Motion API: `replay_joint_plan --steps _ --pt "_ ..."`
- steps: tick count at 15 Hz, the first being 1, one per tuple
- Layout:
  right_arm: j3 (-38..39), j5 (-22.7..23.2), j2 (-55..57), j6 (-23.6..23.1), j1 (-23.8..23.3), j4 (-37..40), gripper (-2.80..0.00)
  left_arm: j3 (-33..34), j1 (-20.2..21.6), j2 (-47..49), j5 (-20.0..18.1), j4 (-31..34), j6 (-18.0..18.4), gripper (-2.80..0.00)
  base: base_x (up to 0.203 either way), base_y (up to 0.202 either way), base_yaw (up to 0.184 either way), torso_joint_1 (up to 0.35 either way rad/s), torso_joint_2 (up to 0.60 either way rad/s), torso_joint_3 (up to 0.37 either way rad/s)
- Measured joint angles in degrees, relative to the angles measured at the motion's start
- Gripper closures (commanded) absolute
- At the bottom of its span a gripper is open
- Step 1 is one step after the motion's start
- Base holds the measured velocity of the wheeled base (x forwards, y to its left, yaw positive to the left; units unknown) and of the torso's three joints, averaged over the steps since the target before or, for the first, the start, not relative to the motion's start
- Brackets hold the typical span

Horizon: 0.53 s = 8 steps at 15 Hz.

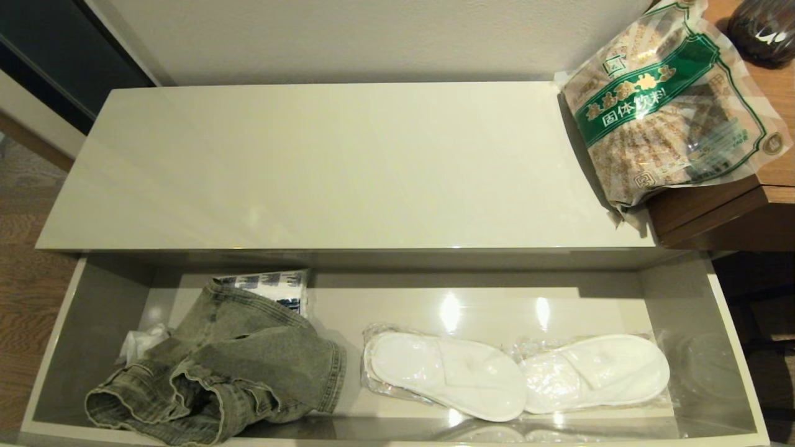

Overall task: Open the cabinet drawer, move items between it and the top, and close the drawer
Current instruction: Close the drawer

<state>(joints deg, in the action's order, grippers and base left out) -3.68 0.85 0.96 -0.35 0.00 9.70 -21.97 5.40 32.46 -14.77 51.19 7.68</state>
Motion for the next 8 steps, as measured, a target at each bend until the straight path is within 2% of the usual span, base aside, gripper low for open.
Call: replay_joint_plan --steps 5,8 --pt "0.0 0.0 0.0 0.0 0.0 0.0 0.00 -0.7 0.2 11.6 -2.1 -3.2 -3.9 0.00 0.000 0.000 0.000 0.000 0.00 0.000" --pt "0.0 0.0 0.0 0.0 0.0 0.0 0.00 -1.5 0.0 17.4 -2.1 -10.4 -9.8 0.00 0.000 0.000 0.000 0.000 0.00 0.000"
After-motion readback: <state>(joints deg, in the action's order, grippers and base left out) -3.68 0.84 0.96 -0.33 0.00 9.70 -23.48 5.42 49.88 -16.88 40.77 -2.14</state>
